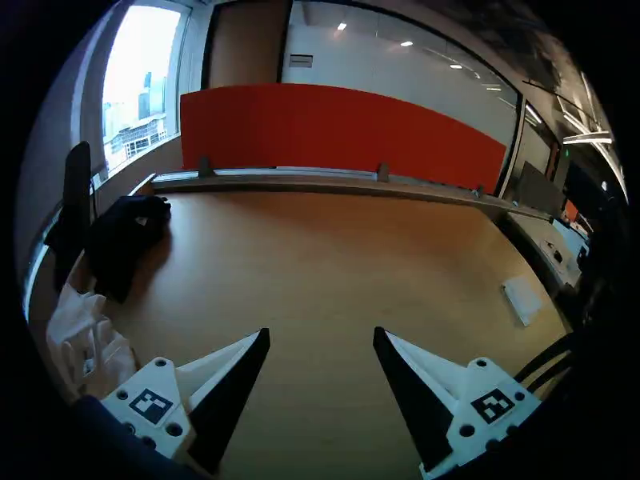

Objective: Fold towel

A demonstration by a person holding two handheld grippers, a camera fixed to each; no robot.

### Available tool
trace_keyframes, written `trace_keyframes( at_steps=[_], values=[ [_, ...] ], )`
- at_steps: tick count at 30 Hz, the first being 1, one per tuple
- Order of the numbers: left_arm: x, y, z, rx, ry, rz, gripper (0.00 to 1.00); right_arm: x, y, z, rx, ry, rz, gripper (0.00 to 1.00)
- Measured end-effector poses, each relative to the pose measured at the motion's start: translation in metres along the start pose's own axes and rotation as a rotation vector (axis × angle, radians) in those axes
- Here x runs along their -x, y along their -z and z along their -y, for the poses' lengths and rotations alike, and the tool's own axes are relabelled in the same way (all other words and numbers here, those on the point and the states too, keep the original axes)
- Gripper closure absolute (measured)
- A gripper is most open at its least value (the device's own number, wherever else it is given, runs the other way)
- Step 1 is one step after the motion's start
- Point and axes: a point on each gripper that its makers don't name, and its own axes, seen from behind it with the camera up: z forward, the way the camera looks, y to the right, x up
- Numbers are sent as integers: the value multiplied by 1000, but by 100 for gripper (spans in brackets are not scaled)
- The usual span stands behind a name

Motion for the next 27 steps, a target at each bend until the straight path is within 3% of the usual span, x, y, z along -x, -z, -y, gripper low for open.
trace_keyframes(
  at_steps=[6, 12, 21, 27],
  values=[
    [-21, 0, 5, -8, 14, -83, 4, -6, -2, 9, 5, -23, -4, 0],
    [-52, 4, 15, -29, 6, -207, 4, -11, -1, 26, -3, -23, -10, 0],
    [-83, 9, 41, -83, 21, -327, 4, -27, 1, 63, -20, -43, -28, 0],
    [-99, 10, 57, -113, 3, -379, 4, -35, -1, 94, -39, -50, -37, 0]
  ],
)
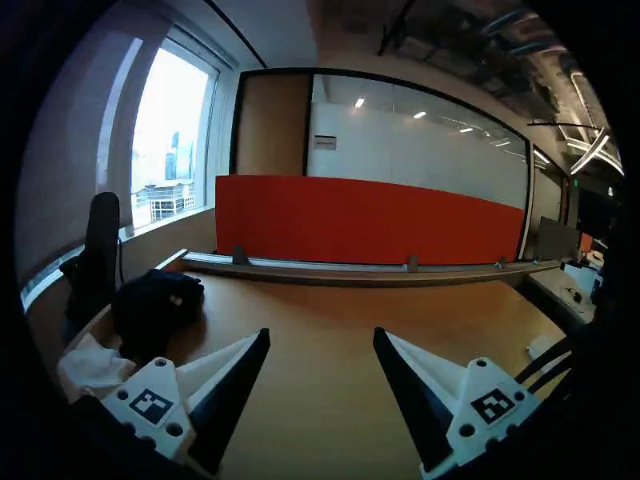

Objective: Fold towel

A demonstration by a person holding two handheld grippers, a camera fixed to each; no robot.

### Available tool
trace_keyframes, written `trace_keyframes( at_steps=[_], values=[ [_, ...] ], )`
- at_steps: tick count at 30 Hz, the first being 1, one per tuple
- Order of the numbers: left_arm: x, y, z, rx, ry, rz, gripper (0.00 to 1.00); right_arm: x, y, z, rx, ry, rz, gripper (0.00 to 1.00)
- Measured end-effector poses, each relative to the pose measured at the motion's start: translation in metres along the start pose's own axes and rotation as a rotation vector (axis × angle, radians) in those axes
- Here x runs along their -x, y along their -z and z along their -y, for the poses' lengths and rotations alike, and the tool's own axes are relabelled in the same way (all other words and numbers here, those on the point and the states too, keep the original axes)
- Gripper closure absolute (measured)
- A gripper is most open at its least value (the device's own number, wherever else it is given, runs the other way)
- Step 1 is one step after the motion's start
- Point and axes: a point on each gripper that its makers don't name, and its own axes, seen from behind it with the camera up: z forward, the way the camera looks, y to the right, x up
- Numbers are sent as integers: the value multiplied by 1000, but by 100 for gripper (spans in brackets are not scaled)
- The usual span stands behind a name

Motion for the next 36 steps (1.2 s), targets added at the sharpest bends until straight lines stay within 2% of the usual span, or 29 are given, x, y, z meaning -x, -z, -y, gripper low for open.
trace_keyframes(
  at_steps=[9, 20, 30, 36],
  values=[
    [-21, -7, 19, -22, -13, -64, 4, -10, -3, 48, -32, -26, -23, 0],
    [-23, -11, 33, -21, -11, -105, 4, -19, 2, 73, -30, -43, -39, 0],
    [5, -21, 46, -31, -21, -139, 4, -22, 8, 85, -17, -26, -84, 0],
    [32, -29, 55, -51, -33, -145, 4, -8, 10, 90, -16, -12, -78, 0]
  ],
)
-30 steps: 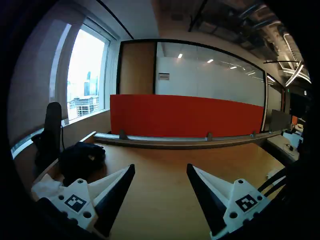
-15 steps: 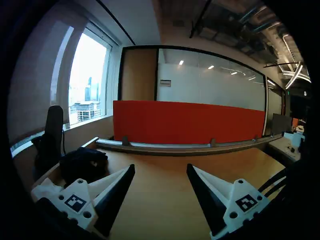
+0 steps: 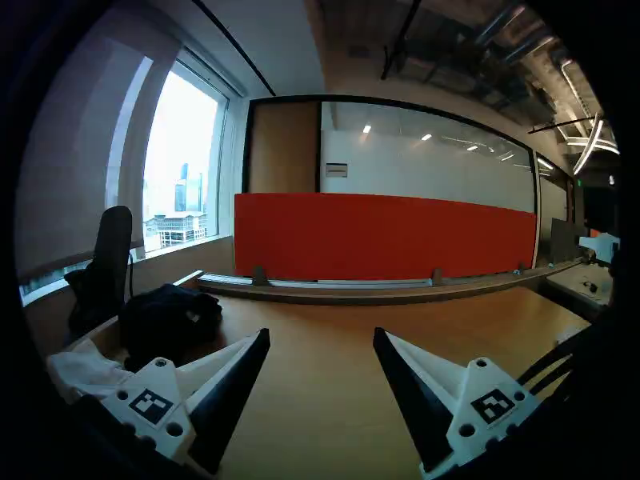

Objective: Fold towel

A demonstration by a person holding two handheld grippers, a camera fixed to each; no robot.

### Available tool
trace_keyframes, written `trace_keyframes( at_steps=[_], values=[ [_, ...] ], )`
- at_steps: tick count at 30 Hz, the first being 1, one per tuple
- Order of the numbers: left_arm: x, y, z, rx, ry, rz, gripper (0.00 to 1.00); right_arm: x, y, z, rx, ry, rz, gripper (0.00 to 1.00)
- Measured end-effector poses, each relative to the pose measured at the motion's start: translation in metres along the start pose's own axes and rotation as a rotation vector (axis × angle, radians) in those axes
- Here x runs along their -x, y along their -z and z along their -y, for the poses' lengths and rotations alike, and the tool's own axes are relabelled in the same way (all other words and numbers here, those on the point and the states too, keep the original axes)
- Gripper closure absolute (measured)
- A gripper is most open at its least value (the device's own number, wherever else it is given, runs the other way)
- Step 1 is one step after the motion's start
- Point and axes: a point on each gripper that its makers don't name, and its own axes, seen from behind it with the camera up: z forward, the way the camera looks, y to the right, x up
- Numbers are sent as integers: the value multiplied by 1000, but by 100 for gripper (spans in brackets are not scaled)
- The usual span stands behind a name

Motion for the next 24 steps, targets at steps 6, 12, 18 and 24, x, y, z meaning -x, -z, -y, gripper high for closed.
trace_keyframes(
  at_steps=[6, 12, 18, 24],
  values=[
    [23, -4, 0, -1, -65, -5, 4, 16, 2, 6, -3, 23, 14, 0],
    [33, -5, -8, 11, -97, -37, 4, 23, 0, 13, -9, 31, 16, 1],
    [38, -5, -8, 15, -110, -69, 4, 28, -3, 13, -4, 21, 27, 0],
    [54, -3, -3, 17, -103, -72, 4, 26, -3, 8, 15, 16, 16, 0]
  ],
)
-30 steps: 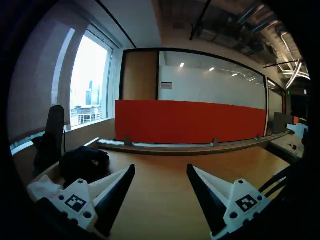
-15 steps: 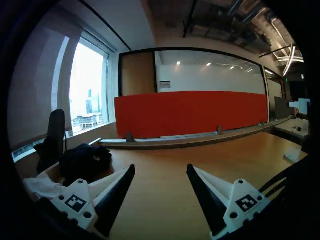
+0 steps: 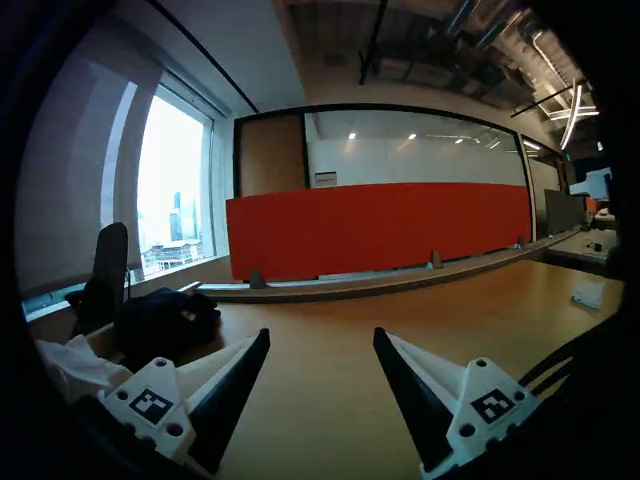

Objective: Fold towel

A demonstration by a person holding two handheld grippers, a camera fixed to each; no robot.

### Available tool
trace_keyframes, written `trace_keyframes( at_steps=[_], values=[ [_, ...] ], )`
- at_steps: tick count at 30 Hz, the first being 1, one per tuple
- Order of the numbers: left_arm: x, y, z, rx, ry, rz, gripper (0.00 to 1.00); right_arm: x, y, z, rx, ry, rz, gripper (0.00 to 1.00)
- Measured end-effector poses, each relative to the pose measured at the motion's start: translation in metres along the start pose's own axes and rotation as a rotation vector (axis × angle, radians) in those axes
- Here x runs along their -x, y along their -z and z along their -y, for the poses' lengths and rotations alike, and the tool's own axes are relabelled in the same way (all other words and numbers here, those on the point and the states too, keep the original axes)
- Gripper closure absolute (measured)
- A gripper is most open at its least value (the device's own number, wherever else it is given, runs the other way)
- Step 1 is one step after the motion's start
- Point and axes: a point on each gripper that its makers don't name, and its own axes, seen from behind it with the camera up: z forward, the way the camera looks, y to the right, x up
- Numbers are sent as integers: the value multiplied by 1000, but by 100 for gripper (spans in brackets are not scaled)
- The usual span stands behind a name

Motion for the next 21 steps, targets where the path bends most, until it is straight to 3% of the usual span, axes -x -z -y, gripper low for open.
trace_keyframes(
  at_steps=[6, 21],
  values=[
    [11, 4, 4, 5, 18, -9, 4, 4, 2, -1, 8, 15, -1, 0],
    [30, 14, 13, -2, 48, -25, 4, 25, 3, 2, 5, -23, 19, 0]
  ],
)
